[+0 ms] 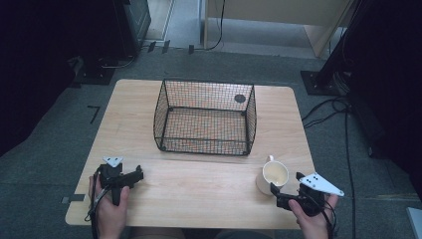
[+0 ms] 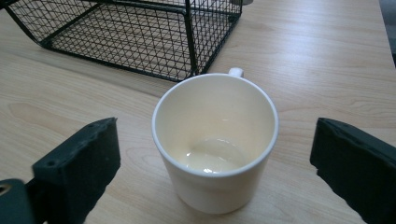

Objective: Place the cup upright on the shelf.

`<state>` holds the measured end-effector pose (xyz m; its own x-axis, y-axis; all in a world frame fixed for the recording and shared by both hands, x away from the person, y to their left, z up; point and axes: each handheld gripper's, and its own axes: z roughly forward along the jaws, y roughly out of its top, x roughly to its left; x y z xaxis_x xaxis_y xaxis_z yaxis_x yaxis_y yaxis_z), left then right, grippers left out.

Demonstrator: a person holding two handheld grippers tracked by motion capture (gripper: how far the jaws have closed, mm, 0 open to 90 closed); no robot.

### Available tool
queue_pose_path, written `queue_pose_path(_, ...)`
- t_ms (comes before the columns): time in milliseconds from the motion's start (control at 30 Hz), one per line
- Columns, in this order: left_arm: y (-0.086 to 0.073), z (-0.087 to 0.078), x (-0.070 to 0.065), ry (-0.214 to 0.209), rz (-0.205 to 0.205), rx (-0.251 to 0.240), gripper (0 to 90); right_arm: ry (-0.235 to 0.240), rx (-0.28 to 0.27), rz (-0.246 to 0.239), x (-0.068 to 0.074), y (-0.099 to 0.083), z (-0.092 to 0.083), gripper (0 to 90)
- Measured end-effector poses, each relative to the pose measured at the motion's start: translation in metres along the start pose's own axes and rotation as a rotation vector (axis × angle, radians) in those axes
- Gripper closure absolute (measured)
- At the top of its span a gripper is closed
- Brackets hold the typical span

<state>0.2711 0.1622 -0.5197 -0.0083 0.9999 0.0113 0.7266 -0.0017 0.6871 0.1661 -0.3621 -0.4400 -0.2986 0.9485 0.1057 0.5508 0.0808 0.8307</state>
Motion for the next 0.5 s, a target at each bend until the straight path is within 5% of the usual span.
queue_pose_path(500, 0.0, 0.0, 0.0, -0.001, 0.001, 0.001, 0.0, -0.046, 0.048, -0.005, 0.005, -0.003, 0.032, 0.0)
